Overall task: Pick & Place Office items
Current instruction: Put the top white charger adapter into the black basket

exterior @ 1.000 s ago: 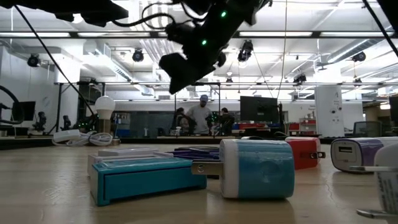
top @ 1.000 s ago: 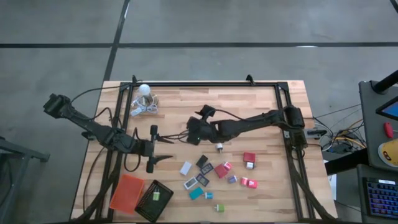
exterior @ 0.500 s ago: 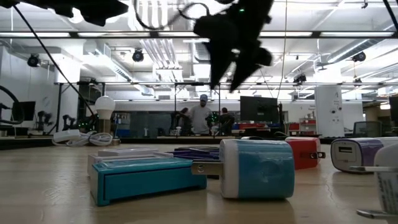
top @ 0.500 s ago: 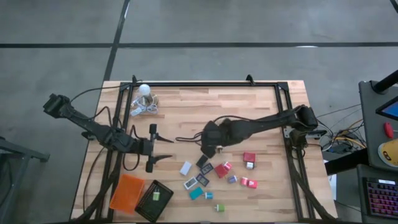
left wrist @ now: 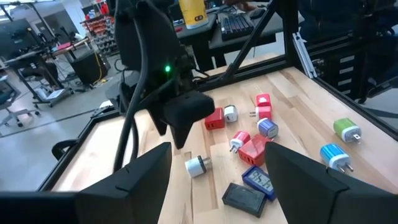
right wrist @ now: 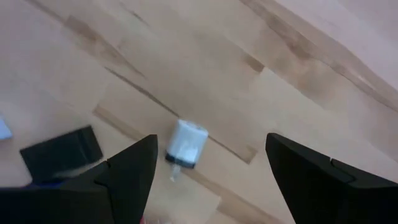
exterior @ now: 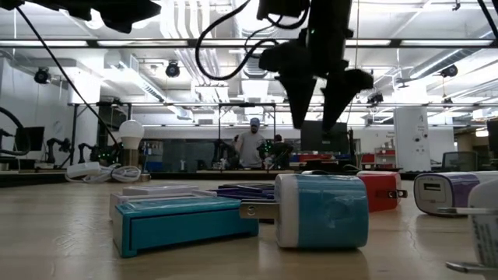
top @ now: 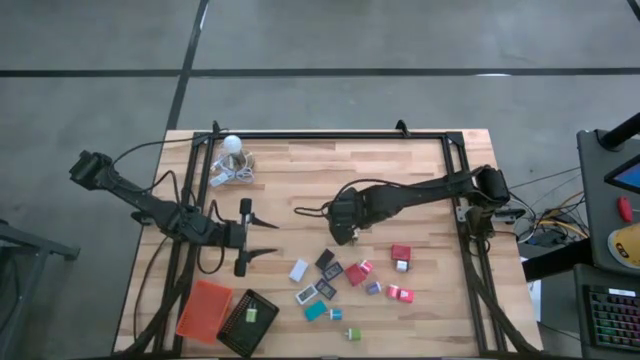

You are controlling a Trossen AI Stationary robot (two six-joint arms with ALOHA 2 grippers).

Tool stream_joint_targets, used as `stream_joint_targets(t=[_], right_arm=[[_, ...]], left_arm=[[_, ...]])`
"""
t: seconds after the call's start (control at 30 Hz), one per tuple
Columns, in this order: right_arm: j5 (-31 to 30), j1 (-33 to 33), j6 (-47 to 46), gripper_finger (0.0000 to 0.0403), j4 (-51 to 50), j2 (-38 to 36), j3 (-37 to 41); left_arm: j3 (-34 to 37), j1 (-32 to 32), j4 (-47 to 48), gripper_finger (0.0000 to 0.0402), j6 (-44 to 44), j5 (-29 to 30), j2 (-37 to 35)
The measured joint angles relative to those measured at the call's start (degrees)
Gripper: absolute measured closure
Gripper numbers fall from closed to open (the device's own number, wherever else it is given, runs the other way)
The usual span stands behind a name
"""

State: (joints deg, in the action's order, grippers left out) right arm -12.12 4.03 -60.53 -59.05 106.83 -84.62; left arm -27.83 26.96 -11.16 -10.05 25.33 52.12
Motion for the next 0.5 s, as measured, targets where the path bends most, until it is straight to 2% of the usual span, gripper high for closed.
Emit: stream_joint_targets(t=[0.5], right_arm=[[3.0, 0.0, -2.5, 0.011, 11.4, 2.2, 8.7]], left_arm=[[0.0, 0.0, 0.0, 0.014, 0.0, 0.0, 0.0]])
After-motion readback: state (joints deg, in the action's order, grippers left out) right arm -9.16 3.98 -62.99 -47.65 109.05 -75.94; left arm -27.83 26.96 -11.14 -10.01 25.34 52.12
